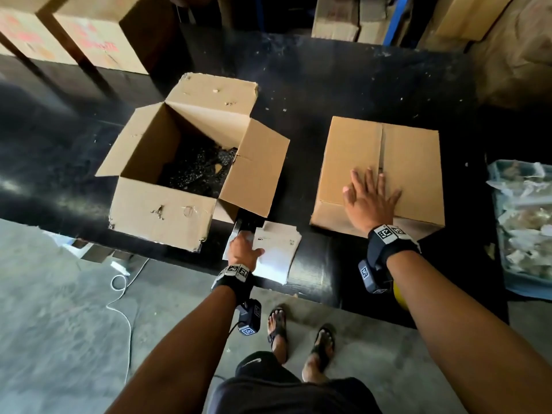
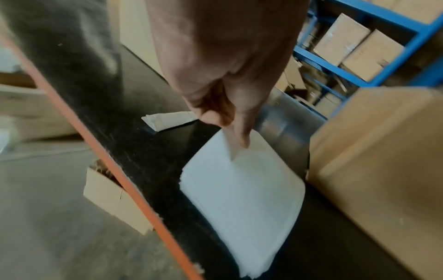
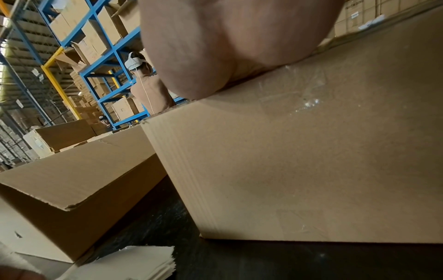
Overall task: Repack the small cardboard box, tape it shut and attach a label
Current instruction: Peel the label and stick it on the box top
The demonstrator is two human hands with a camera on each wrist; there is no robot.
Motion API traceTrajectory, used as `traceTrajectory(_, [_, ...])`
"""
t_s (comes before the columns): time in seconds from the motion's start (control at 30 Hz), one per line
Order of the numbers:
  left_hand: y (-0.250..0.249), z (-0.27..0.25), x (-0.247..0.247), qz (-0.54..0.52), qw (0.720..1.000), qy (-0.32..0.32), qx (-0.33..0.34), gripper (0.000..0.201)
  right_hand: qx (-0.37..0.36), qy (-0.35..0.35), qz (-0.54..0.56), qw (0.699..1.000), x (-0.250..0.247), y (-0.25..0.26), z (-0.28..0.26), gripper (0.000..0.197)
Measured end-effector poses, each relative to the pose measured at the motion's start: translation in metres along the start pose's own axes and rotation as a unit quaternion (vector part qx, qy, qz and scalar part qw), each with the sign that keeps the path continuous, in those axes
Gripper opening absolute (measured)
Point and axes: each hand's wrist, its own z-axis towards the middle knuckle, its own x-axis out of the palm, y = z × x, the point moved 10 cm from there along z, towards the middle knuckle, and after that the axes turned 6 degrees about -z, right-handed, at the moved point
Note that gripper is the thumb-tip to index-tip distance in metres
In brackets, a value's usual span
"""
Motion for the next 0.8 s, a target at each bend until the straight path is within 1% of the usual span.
traceTrajectory(0.07, [0.005, 0.001, -0.001, -0.034, 0.999, 0.001, -0.021, 0.047, 0.001, -0.003, 0.002, 1.000, 0.000, 0.000, 0.000, 0.060])
traceTrajectory(0.13, [0.011, 0.002, 0.004, -0.088, 0.995, 0.016, -0.032, 0.039, 0.001, -0.003, 0.006, 1.000, -0.001, 0.000, 0.000, 0.060])
traceTrajectory(0.23, [0.019, 0.000, 0.020, -0.177, 0.978, 0.094, -0.057, 0.037, 0.002, 0.002, 0.010, 1.000, 0.001, 0.000, 0.001, 0.061])
traceTrajectory(0.27, [0.016, -0.004, 0.023, -0.199, 0.971, 0.120, -0.054, 0.038, 0.002, 0.002, 0.011, 1.000, 0.000, 0.000, 0.000, 0.061])
traceTrajectory(0.33, [0.007, -0.015, 0.025, -0.247, 0.956, 0.150, -0.057, 0.042, 0.001, 0.002, 0.010, 1.000, -0.001, 0.001, 0.000, 0.061])
traceTrajectory(0.4, [0.003, -0.019, 0.020, -0.275, 0.949, 0.145, -0.054, 0.037, 0.001, 0.004, 0.006, 1.000, -0.002, 0.001, -0.001, 0.061])
traceTrajectory(0.47, [0.000, -0.024, 0.012, -0.270, 0.953, 0.125, -0.051, 0.026, 0.002, 0.003, 0.004, 1.000, -0.003, 0.001, -0.002, 0.060])
traceTrajectory(0.53, [0.002, -0.025, 0.005, -0.286, 0.951, 0.109, -0.055, 0.020, 0.001, 0.005, 0.002, 1.000, -0.005, 0.002, -0.003, 0.061])
traceTrajectory(0.57, [-0.002, -0.028, 0.002, -0.295, 0.948, 0.111, -0.047, 0.019, 0.000, 0.005, 0.003, 1.000, -0.005, 0.002, -0.003, 0.061])
traceTrajectory(0.63, [-0.015, -0.032, -0.002, -0.293, 0.949, 0.114, -0.017, 0.024, -0.002, 0.009, 0.005, 1.000, -0.006, 0.003, -0.005, 0.060])
traceTrajectory(0.67, [-0.025, -0.034, -0.005, -0.290, 0.950, 0.120, 0.006, 0.025, -0.001, 0.013, 0.006, 1.000, -0.008, 0.003, -0.004, 0.060])
traceTrajectory(0.73, [-0.050, -0.041, -0.010, -0.288, 0.947, 0.132, 0.046, 0.023, 0.001, 0.028, 0.021, 0.999, -0.007, 0.001, -0.002, 0.060])
traceTrajectory(0.8, [-0.079, -0.050, -0.015, -0.295, 0.940, 0.157, 0.075, 0.022, 0.005, 0.048, 0.049, 0.998, -0.013, 0.001, 0.001, 0.061])
